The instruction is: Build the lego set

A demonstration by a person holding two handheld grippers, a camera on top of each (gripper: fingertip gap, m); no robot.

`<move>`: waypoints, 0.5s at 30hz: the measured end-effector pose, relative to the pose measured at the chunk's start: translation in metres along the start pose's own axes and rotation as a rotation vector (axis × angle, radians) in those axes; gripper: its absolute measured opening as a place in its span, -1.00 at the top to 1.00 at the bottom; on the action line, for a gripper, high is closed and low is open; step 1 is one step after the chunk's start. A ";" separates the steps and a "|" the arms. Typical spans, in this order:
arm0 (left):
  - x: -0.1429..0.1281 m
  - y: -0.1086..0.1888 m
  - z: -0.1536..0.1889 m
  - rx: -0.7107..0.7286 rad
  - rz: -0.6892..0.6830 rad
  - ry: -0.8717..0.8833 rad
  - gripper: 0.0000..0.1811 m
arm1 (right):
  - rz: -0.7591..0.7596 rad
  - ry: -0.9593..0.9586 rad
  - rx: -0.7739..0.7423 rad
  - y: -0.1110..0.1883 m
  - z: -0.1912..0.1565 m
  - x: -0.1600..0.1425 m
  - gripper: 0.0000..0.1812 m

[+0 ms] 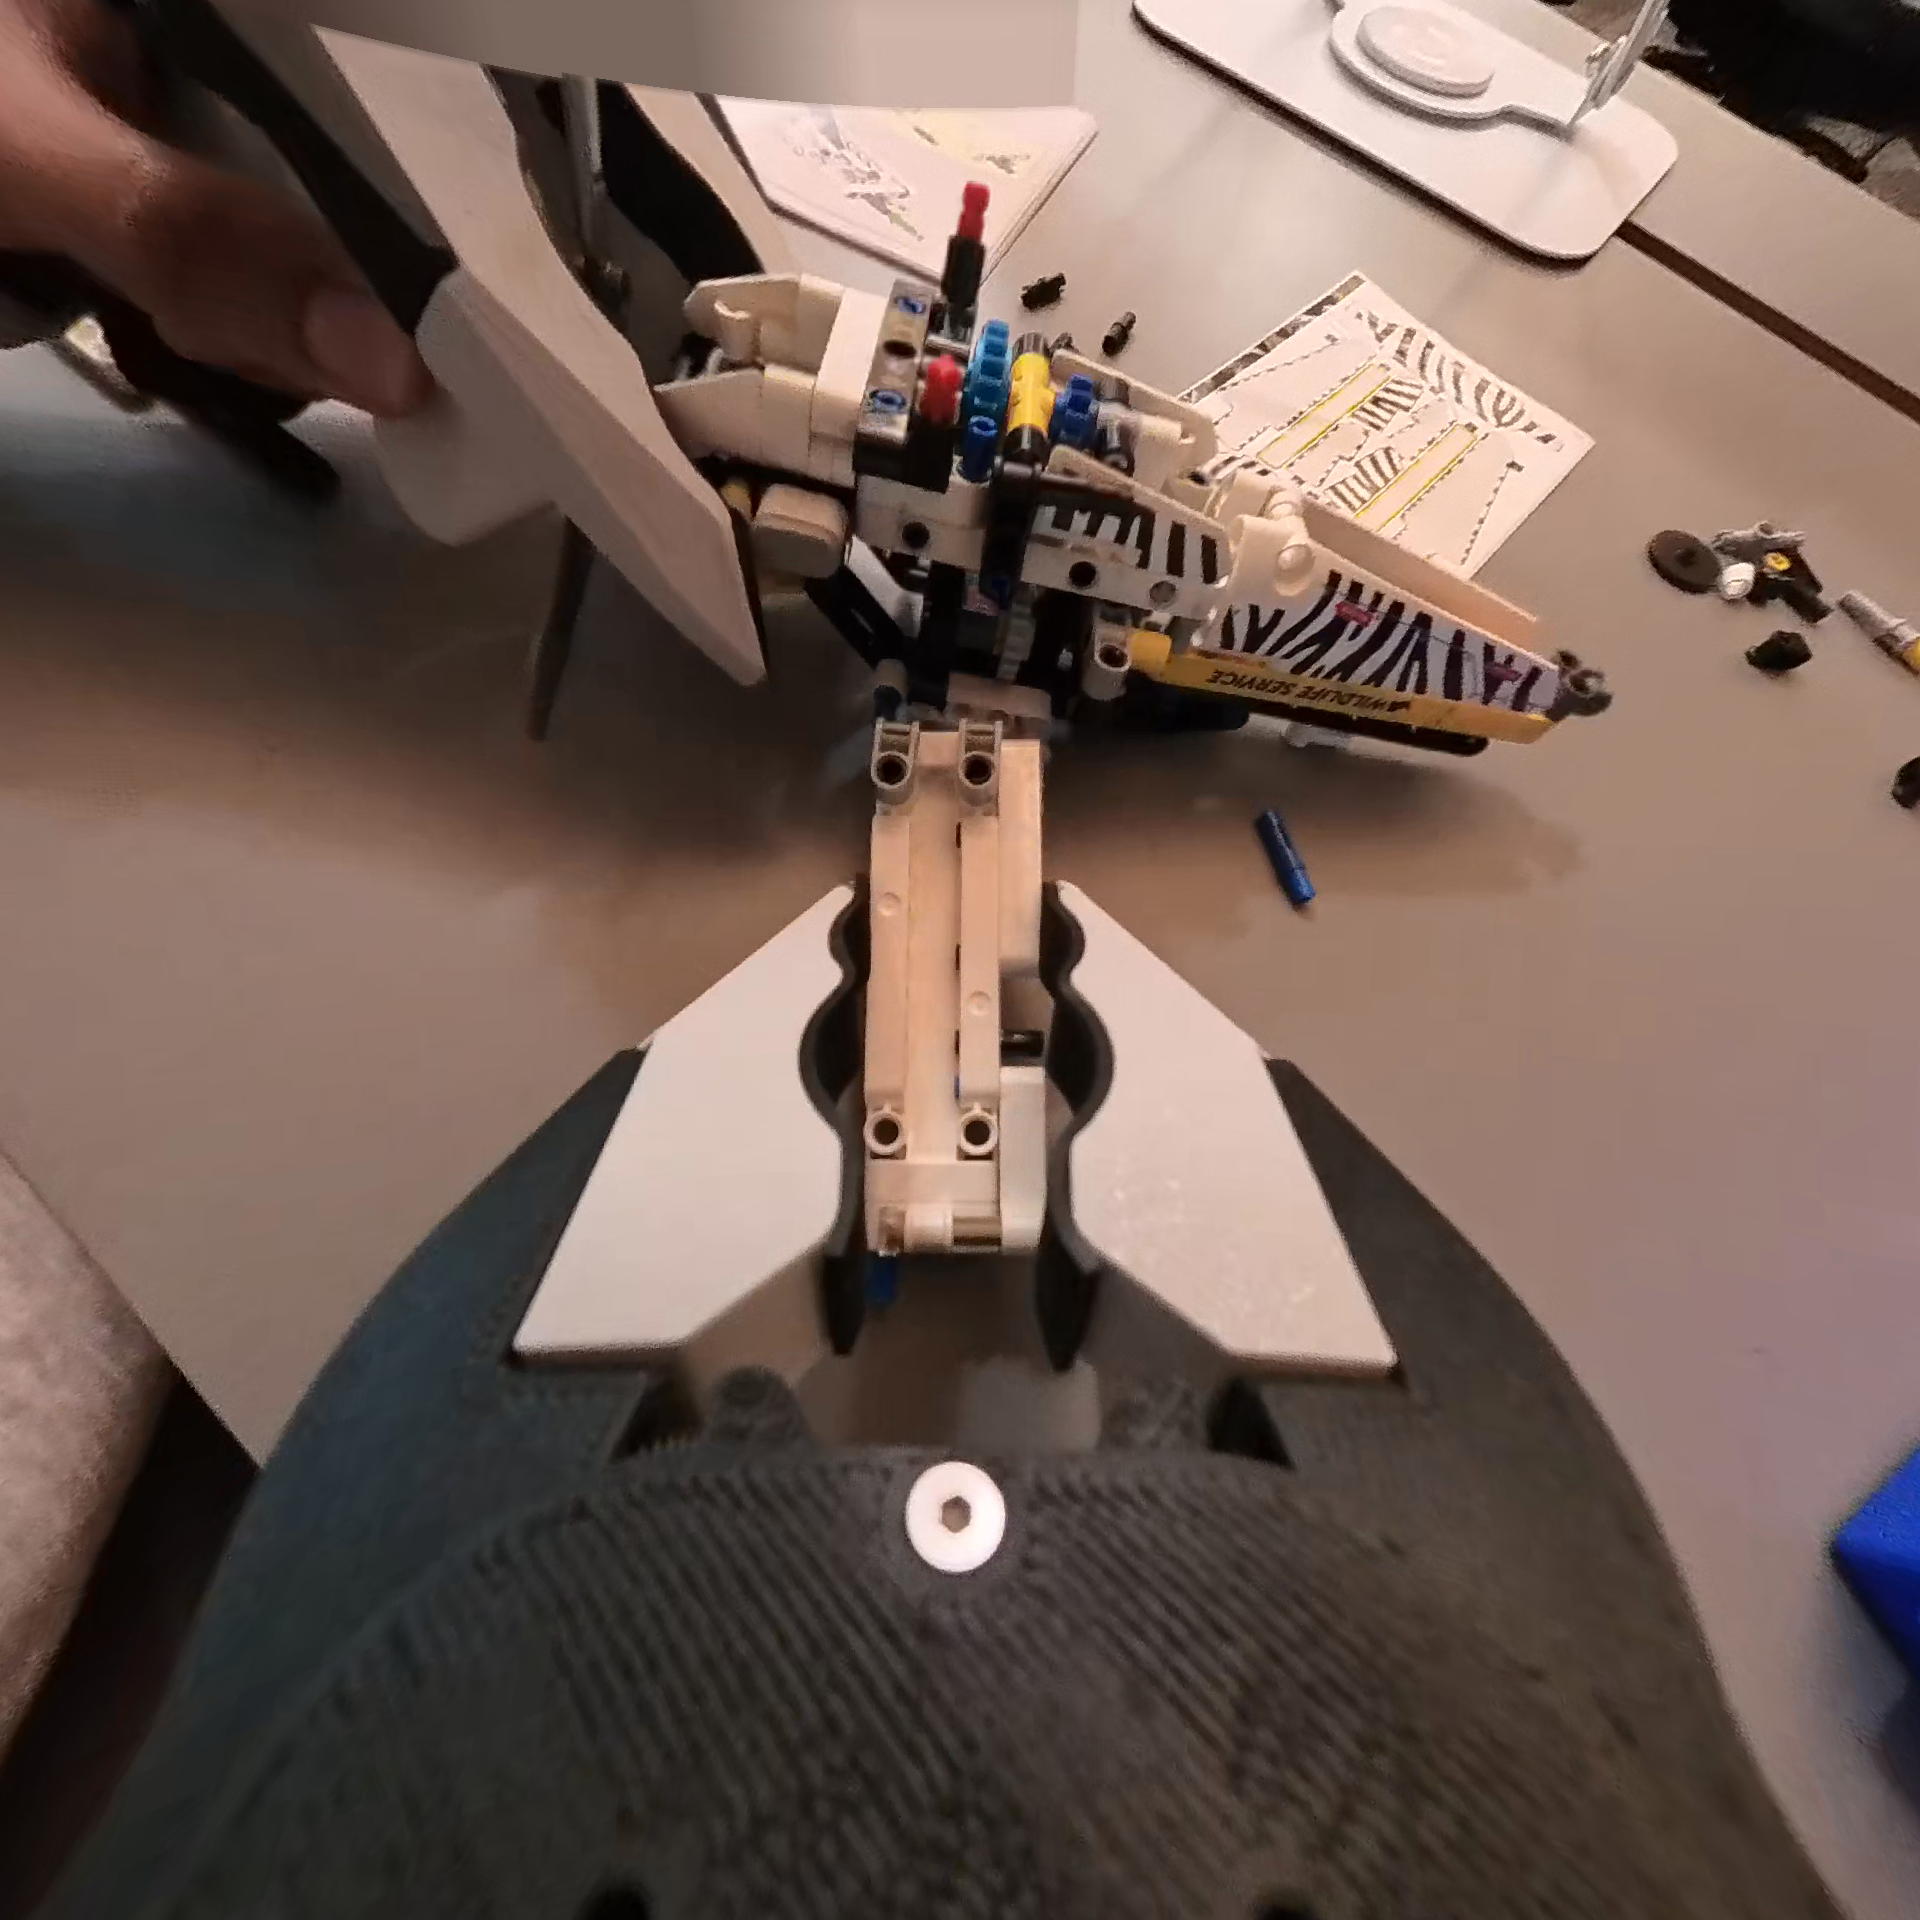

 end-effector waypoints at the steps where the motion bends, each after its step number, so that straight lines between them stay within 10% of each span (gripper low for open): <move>1: 0.000 0.001 0.000 -0.007 0.005 0.006 0.20 | -0.004 -0.001 0.002 -0.001 -0.001 0.000 0.65; 15: 0.000 0.002 -0.002 -0.028 0.026 0.020 0.20 | -0.166 -0.212 0.028 -0.010 -0.008 0.008 0.66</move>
Point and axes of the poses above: each gripper's, where its closed fingertips meet, y back along the fingers, x out of its top, z = x × y across the jaws, the point moved 7 cm from there along y, back along the fingers, and after that the axes turned 3 degrees about z, right-handed, at the moved point
